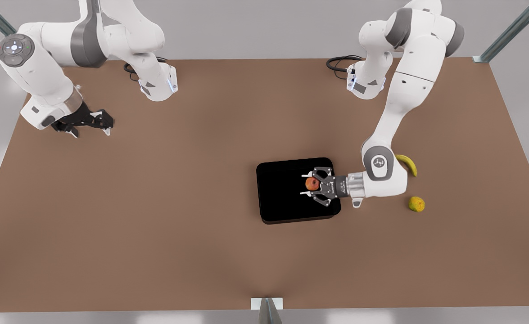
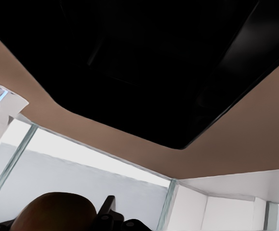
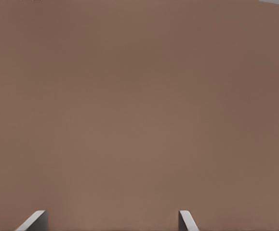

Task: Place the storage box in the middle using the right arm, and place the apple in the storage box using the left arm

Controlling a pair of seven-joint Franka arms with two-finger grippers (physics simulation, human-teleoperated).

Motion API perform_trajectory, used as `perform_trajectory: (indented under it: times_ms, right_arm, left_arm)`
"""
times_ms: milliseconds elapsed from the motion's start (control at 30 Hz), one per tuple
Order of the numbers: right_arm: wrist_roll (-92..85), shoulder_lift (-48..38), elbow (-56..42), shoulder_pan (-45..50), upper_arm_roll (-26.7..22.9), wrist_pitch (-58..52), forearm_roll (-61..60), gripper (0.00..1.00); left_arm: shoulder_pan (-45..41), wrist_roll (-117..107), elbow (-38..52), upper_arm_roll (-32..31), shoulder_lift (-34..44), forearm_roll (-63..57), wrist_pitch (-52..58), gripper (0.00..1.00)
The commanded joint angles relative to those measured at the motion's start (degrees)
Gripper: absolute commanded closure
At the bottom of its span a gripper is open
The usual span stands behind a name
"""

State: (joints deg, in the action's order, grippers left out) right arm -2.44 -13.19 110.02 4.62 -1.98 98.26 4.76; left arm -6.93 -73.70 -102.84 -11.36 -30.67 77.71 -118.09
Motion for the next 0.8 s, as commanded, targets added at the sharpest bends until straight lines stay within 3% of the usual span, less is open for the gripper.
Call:
perform_trajectory:
  times_ms: [0,33,67,100,333,400,467,533,567,667,733,767]
  right_arm:
    - [0.1,0.3,0.3,0.2,0.0,0.1,0.0,0.0]
    - [0.1,0.4,0.0,0.3,0.0,0.2,0.0,0.0]
    - [0.1,0.3,0.3,0.3,0.0,-0.1,-0.1,0.0]
    - [0.0,0.2,0.1,0.2,0.0,-0.5,-0.1,0.0]
    - [0.0,-0.3,0.5,0.0,-0.6,-1.6,-0.4,0.0]
    - [-0.3,-0.1,0.5,0.0,-1.6,-2.0,-0.4,0.0]
    - [-0.3,0.1,0.5,0.0,-1.6,-1.8,-0.4,0.0]
    - [-1.2,0.1,0.4,0.0,-2.2,-1.9,-0.4,0.0]
    - [-1.2,0.1,0.4,0.0,-2.2,-2.1,-0.5,0.0]
    - [-1.1,-0.1,0.5,0.0,-2.3,-1.9,-0.5,0.0]
    - [-1.1,-0.2,0.5,0.0,-2.9,-1.8,-0.5,0.0]
    - [-1.1,-0.2,0.4,0.0,-2.9,-1.9,-0.5,0.0]
  left_arm:
    - [-0.2,-1.1,0.1,-0.6,0.0,-26.9,2.5,0.79]
    - [-0.3,-1.8,0.1,-1.5,-0.4,-27.0,0.8,0.79]
    - [-0.3,-1.8,0.2,-2.5,-0.6,-27.0,-1.1,0.61]
    - [-0.3,-2.1,0.2,-4.1,-0.9,-28.0,-2.9,0.0]
    - [-0.3,-2.5,1.2,-5.3,-1.0,-28.2,-4.3,0.0]
    - [-0.3,-2.3,5.6,-4.9,0.2,-37.1,-1.3,0.0]
    - [0.0,-2.2,11.2,-2.6,2.5,-44.8,0.1,0.0]
    - [0.0,-1.4,14.3,3.4,5.4,-46.2,-0.4,0.0]
    - [0.2,6.4,13.5,3.5,8.3,-56.7,0.2,0.0]
    - [0.2,52.6,2.6,7.0,22.5,-70.3,6.1,0.0]
    - [0.2,66.1,3.6,10.7,30.1,-73.8,17.2,0.0]
    - [0.2,71.4,8.7,12.8,30.1,-73.9,25.2,0.0]
